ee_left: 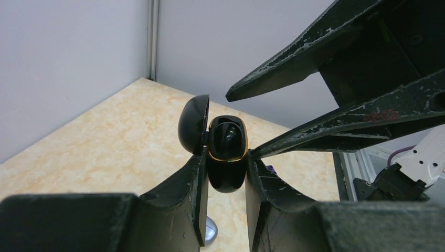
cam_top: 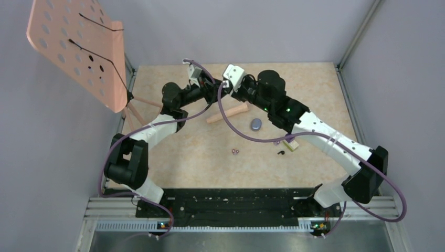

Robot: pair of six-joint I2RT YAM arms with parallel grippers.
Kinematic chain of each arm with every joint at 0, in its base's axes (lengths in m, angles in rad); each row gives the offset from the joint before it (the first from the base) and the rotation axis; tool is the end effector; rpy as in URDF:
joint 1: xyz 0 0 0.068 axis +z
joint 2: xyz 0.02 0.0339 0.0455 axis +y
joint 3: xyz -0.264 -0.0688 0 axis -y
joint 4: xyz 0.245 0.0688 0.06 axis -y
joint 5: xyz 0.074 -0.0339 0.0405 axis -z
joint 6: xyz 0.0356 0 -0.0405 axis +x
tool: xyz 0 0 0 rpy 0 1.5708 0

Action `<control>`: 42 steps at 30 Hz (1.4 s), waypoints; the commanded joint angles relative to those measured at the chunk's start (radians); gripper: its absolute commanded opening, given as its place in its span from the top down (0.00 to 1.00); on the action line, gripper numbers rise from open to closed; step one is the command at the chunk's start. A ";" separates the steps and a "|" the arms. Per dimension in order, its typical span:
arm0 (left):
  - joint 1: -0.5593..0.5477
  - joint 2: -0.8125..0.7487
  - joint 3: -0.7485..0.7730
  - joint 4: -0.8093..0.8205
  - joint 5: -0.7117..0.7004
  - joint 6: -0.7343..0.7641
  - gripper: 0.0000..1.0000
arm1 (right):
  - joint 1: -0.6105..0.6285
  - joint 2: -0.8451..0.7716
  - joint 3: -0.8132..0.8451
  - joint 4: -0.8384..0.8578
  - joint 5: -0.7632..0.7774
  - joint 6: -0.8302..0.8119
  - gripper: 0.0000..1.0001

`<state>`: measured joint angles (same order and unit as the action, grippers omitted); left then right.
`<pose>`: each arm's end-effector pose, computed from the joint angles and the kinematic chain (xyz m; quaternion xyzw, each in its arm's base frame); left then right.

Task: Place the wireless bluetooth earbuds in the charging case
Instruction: Place the earbud in the charging case.

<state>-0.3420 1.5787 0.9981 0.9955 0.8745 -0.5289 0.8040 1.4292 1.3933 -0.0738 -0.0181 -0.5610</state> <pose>0.3191 -0.1426 0.3323 0.3069 0.5258 -0.5298 0.5904 0.2345 0.2443 0.4140 -0.4744 0.5741 0.0876 0.6615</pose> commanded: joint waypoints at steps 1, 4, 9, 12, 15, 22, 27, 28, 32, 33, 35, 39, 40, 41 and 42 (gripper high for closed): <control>0.003 -0.031 0.001 0.073 0.002 0.017 1.00 | -0.009 -0.007 0.098 -0.068 -0.037 0.079 0.61; 0.004 -0.028 0.000 0.067 0.003 0.020 1.00 | -0.046 0.011 0.205 -0.144 -0.088 0.190 0.58; 0.003 -0.024 0.006 0.059 0.004 0.015 1.00 | -0.097 0.050 0.431 -0.311 -0.188 0.315 0.48; 0.003 -0.020 0.007 0.054 0.004 0.014 1.00 | -0.130 0.077 0.511 -0.403 -0.228 0.356 0.45; 0.004 -0.020 0.005 0.052 0.001 0.011 1.00 | -0.156 0.096 0.523 -0.474 -0.288 0.337 0.56; 0.005 -0.027 0.005 0.038 0.025 0.032 1.00 | -0.173 0.150 0.520 -0.584 -0.370 0.319 0.71; 0.019 -0.042 -0.014 0.023 0.072 0.084 1.00 | -0.181 0.134 0.487 -0.596 -0.414 0.266 0.73; 0.020 -0.046 -0.018 0.016 0.078 0.097 1.00 | -0.182 0.134 0.483 -0.594 -0.404 0.262 0.72; 0.020 -0.058 -0.035 -0.002 0.091 0.129 1.00 | -0.182 0.138 0.474 -0.577 -0.376 0.281 0.53; 0.021 -0.060 -0.037 -0.002 0.092 0.129 1.00 | -0.183 0.140 0.472 -0.571 -0.370 0.290 0.50; 0.020 -0.064 -0.042 -0.001 0.093 0.127 1.00 | -0.181 0.147 0.471 -0.560 -0.358 0.311 0.43; 0.020 -0.068 -0.042 0.003 0.102 0.133 1.00 | -0.181 0.163 0.469 -0.561 -0.361 0.321 0.35; 0.021 -0.068 -0.042 0.005 0.106 0.135 1.00 | -0.182 0.169 0.472 -0.562 -0.361 0.331 0.33; 0.020 -0.069 -0.042 0.005 0.109 0.138 1.00 | -0.182 0.176 0.478 -0.564 -0.363 0.339 0.32; 0.020 -0.070 -0.041 0.005 0.115 0.142 1.00 | -0.182 0.183 0.484 -0.567 -0.364 0.349 0.32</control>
<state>-0.3237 1.5589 0.9550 0.9611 0.9581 -0.4152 0.6296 1.5982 1.8656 -0.6724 -0.3828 -0.2565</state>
